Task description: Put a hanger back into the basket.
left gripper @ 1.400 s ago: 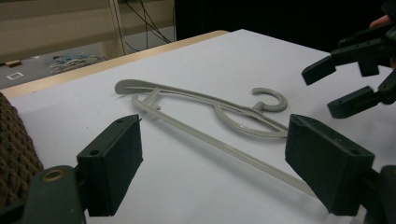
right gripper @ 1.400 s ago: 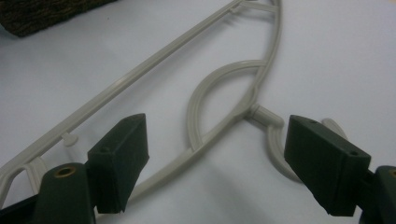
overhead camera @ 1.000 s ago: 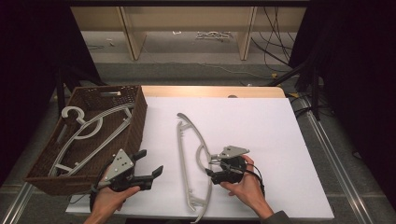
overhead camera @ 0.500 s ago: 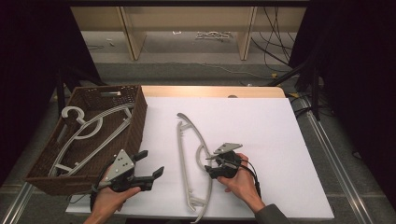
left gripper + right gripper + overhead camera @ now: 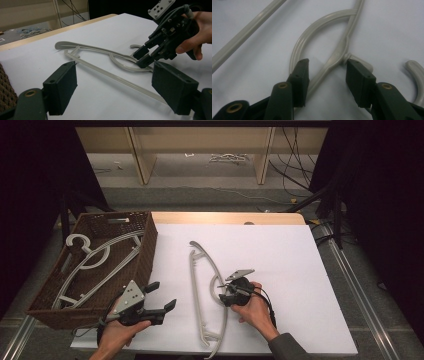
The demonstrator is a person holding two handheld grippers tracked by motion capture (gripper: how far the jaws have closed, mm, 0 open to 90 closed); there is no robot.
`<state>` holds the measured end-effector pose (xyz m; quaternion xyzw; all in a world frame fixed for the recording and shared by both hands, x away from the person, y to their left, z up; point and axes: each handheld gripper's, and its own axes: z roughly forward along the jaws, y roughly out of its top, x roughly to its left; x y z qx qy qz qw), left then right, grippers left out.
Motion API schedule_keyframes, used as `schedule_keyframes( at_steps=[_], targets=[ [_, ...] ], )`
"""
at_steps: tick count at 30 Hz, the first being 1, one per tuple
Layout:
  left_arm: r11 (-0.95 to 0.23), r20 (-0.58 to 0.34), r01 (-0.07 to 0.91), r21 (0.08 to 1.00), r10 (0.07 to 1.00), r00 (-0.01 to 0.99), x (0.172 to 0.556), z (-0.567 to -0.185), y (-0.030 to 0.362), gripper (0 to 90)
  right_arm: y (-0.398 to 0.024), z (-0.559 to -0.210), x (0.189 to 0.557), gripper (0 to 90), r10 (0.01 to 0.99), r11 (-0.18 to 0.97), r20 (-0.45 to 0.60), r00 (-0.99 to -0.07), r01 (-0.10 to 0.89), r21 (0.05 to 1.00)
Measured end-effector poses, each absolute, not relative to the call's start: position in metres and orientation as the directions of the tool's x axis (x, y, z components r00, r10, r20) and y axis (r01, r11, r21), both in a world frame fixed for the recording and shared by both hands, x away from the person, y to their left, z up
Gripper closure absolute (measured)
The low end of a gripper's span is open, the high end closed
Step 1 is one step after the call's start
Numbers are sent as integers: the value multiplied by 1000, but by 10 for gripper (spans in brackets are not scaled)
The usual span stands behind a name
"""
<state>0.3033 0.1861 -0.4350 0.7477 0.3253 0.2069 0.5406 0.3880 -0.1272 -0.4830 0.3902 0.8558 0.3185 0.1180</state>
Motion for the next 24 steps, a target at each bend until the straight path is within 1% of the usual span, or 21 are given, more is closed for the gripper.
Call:
schedule_keyframes(
  at_steps=[1, 3, 4, 7, 14, 16, 17, 24],
  targets=[
    [-212, -36, 261, 942, 710, 703, 304, -435, 186, 203, -127, -481, 389, 543, 736, 505, 53, -675, 600, 620],
    [-214, -37, 265, 940, 709, 704, 304, -435, 186, 203, -125, -479, 388, 543, 750, 502, 59, -659, 624, 599],
    [-214, -37, 264, 940, 708, 705, 304, -435, 186, 203, -125, -479, 390, 542, 741, 518, 41, -670, 610, 600],
    [-221, -33, 265, 939, 706, 707, 304, -436, 185, 206, -123, -476, 391, 543, 744, 531, 46, -667, 631, 566],
    [-224, -31, 264, 938, 705, 709, 305, -436, 186, 209, -118, -472, 396, 557, 763, 529, 63, -644, 677, 512],
    [-215, -44, 277, 937, 710, 703, 304, -436, 185, 211, -116, -470, 397, 562, 769, 527, 70, -635, 692, 493],
    [-227, -31, 267, 937, 706, 708, 305, -436, 185, 212, -116, -470, 398, 562, 767, 535, 68, -637, 695, 481],
    [-229, -30, 269, 936, 706, 708, 305, -437, 185, 215, -115, -469, 405, 579, 772, 529, 95, -628, 718, 452]
  ],
)
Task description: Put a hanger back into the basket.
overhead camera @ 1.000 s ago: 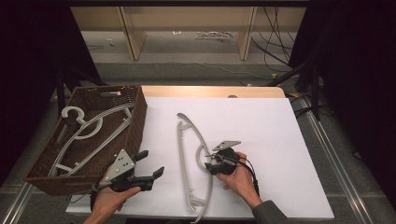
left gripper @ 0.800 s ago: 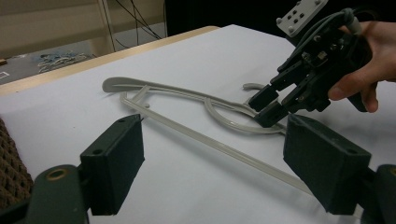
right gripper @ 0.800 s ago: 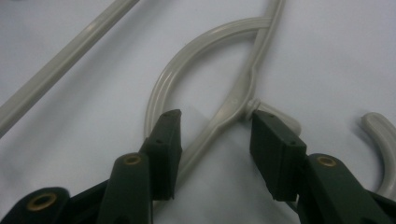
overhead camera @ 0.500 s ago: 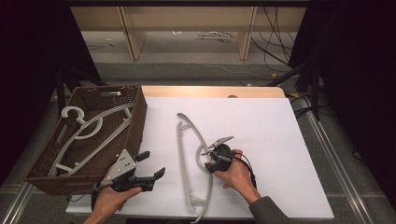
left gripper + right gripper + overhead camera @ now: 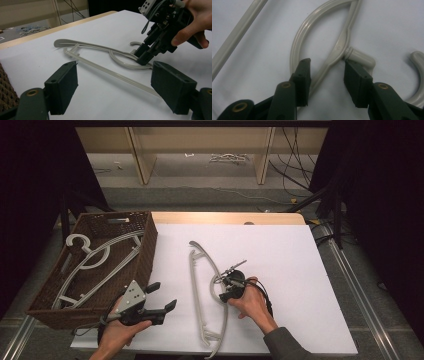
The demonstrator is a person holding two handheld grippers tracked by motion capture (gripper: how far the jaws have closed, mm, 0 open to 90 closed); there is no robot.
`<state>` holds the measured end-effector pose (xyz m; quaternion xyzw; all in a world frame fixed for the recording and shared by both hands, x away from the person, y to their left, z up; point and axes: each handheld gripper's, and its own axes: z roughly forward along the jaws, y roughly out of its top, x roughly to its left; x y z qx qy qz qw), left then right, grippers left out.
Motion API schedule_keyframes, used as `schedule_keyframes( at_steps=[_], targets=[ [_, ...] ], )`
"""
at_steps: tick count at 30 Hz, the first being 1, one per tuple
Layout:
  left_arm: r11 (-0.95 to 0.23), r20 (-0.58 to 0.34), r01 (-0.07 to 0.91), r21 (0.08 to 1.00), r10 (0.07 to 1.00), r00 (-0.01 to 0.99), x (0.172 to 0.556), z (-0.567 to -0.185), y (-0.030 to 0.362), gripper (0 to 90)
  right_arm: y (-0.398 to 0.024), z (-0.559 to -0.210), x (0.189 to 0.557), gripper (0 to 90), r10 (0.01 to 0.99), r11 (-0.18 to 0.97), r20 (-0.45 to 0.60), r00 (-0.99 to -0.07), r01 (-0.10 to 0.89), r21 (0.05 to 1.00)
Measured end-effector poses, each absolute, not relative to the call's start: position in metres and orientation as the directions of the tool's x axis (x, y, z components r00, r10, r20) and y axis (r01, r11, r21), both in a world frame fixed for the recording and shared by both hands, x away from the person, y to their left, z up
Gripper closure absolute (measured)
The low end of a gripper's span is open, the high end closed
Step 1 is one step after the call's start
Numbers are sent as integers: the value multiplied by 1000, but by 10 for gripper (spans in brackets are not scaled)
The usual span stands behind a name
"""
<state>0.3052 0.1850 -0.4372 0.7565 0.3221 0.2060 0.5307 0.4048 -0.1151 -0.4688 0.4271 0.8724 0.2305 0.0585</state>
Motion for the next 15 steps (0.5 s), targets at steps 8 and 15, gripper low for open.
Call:
schedule_keyframes(
  at_steps=[8, 15],
  targets=[
    [-228, -32, 271, 935, 708, 705, 307, -437, 182, 221, -111, -466, 412, 620, 767, 564, 80, -637, 728, 390],
    [-226, -25, 263, 938, 712, 701, 306, -435, 185, 222, -114, -465, 416, 686, 726, 611, 77, -683, 693, 382]
  ],
)
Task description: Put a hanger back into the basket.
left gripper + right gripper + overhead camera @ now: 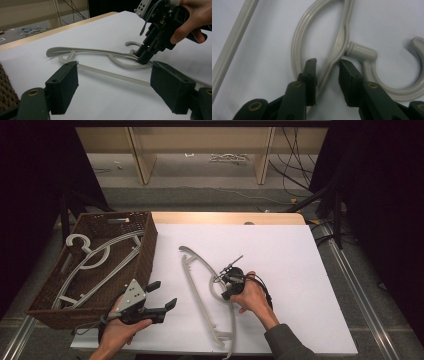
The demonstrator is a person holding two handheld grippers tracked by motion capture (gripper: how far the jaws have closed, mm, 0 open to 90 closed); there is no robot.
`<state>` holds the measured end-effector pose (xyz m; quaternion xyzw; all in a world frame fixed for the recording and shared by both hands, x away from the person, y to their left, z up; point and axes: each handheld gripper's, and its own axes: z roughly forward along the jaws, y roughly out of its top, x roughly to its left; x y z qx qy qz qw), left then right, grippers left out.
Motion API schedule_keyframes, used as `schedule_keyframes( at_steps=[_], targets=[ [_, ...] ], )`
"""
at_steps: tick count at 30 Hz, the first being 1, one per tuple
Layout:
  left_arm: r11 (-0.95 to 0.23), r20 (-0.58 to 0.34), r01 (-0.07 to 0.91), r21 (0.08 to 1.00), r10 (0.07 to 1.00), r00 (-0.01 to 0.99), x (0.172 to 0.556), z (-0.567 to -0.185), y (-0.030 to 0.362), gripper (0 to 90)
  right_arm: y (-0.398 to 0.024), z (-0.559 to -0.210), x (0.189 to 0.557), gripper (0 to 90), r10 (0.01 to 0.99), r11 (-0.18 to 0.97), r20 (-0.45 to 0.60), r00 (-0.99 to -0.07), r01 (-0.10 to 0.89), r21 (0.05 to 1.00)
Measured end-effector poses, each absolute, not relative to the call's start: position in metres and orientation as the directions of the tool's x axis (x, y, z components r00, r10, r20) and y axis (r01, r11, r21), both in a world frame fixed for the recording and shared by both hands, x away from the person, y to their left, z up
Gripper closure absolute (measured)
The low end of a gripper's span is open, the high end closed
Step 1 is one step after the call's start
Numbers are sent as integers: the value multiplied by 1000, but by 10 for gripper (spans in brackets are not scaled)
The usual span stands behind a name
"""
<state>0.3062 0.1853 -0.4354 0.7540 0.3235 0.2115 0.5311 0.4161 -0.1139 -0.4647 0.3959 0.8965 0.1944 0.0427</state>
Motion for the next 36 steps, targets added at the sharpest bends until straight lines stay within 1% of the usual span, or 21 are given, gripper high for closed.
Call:
schedule_keyframes(
  at_steps=[3, 4, 6, 8, 10, 13, 16, 20, 24, 27, 31, 34, 36],
  targets=[
    [-212, -37, 265, 941, 714, 699, 305, -435, 185, 222, -114, -464, 417, 694, 691, 655, 53, -721, 656, 375],
    [-219, -28, 259, 941, 710, 704, 305, -435, 186, 223, -114, -464, 417, 701, 685, 662, 51, -727, 650, 372],
    [-222, -24, 260, 940, 715, 698, 305, -435, 187, 223, -116, -462, 418, 738, 666, 686, 39, -745, 632, 362],
    [-217, -27, 261, 941, 719, 694, 304, -435, 188, 223, -119, -461, 419, 789, 642, 723, -1, -767, 604, 336],
    [-207, -36, 263, 942, 718, 695, 304, -435, 188, 223, -122, -459, 419, 817, 636, 734, -10, -771, 601, 315],
    [-219, -24, 261, 940, 720, 693, 304, -435, 188, 224, -125, -460, 421, 818, 620, 745, -9, -784, 586, 319],
    [-217, -29, 264, 940, 720, 694, 304, -435, 187, 223, -125, -461, 422, 811, 627, 737, -5, -779, 590, 329],
    [-227, -22, 260, 939, 712, 702, 305, -435, 185, 223, -122, -461, 420, 800, 632, 738, -24, -775, 592, 322],
    [-235, -10, 248, 940, 708, 707, 309, -433, 184, 224, -119, -461, 417, 814, 613, 761, -57, -788, 569, 312],
    [-201, -31, 243, 949, 706, 707, 316, -428, 183, 223, -119, -461, 417, 824, 599, 770, -52, -799, 557, 311],
    [-265, -18, 277, 923, 693, 721, 329, -423, 175, 214, -121, -459, 418, 826, 575, 786, -56, -816, 532, 315],
    [-333, 26, 276, 902, 679, 734, 341, -419, 160, 230, -119, -457, 415, 826, 553, 804, -72, -830, 509, 307],
    [-389, 50, 278, 878, 652, 757, 350, -417, 147, 233, -118, -455, 413, 826, 535, 814, -76, -841, 490, 311]
  ],
)
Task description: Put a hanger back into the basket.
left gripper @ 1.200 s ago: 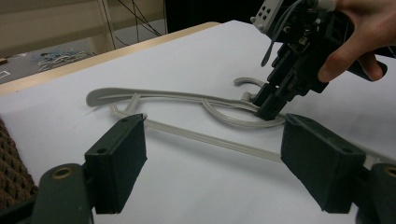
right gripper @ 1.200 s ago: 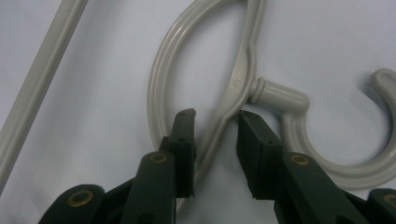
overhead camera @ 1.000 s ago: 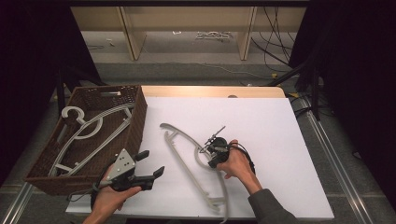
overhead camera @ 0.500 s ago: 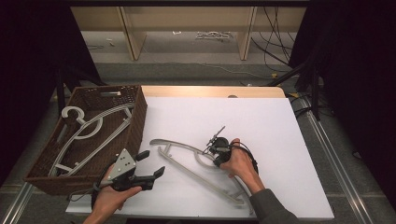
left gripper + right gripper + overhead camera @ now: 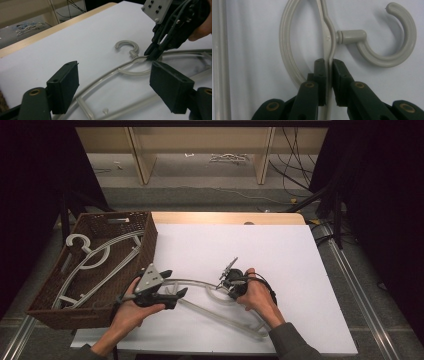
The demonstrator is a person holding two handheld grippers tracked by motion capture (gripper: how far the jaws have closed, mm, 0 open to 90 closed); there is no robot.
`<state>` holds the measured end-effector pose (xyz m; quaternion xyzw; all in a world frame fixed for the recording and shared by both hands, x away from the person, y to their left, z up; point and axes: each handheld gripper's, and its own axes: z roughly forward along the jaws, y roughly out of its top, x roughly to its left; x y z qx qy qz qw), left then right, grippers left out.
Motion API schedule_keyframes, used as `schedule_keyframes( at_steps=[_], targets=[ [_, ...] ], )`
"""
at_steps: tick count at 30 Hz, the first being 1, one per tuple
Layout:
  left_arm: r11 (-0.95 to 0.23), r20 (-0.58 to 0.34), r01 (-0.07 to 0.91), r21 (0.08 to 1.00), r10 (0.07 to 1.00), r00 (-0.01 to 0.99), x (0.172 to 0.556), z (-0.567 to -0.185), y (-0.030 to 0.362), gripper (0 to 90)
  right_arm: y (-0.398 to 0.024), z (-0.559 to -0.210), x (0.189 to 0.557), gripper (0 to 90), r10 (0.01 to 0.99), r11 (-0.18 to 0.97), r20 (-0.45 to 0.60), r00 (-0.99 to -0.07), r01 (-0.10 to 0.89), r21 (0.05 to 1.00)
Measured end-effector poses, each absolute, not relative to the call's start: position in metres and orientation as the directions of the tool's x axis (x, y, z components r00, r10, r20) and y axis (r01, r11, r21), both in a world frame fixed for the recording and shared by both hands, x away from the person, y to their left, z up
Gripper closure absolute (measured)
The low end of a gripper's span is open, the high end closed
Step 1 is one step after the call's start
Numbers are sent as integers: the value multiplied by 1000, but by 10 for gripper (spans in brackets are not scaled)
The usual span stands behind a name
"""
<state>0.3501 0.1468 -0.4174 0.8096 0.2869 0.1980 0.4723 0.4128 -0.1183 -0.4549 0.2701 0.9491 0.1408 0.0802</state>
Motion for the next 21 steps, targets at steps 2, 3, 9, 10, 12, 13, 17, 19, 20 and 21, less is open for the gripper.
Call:
schedule_keyframes(
  at_steps=[2, 3, 9, 10, 12, 13, 17, 19, 20, 21],
  targets=[
    [-438, 74, 269, 858, 623, 779, 359, -418, 133, 238, -117, -451, 411, 827, 516, 829, -98, -851, 468, 307],
    [-449, 77, 270, 852, 617, 783, 364, -420, 127, 238, -116, -449, 409, 827, 508, 836, -111, -854, 457, 305],
    [-588, 123, 300, 751, 571, 812, 396, -435, 100, 252, -114, -440, 401, 828, 476, 852, -143, -868, 414, 321],
    [-605, 127, 309, 734, 569, 813, 399, -437, 96, 254, -114, -438, 400, 828, 466, 856, -148, -873, 401, 326],
    [-625, 120, 324, 710, 561, 819, 404, -440, 90, 262, -114, -435, 399, 828, 456, 860, -162, -875, 387, 333],
    [-630, 112, 331, 702, 557, 823, 406, -442, 87, 274, -113, -434, 397, 828, 456, 861, -164, -875, 386, 332],
    [-656, 95, 330, 679, 523, 847, 417, -448, 79, 292, -111, -431, 395, 829, 446, 866, -183, -876, 370, 337],
    [-671, 79, 330, 665, 501, 862, 420, -450, 76, 320, -111, -431, 395, 829, 437, 870, -186, -880, 361, 336],
    [-677, 78, 330, 657, 496, 865, 421, -451, 75, 319, -110, -430, 394, 829, 437, 870, -186, -880, 361, 335],
    [-687, 74, 327, 649, 485, 871, 422, -452, 73, 328, -110, -430, 394, 829, 435, 871, -188, -881, 359, 334]
  ],
)
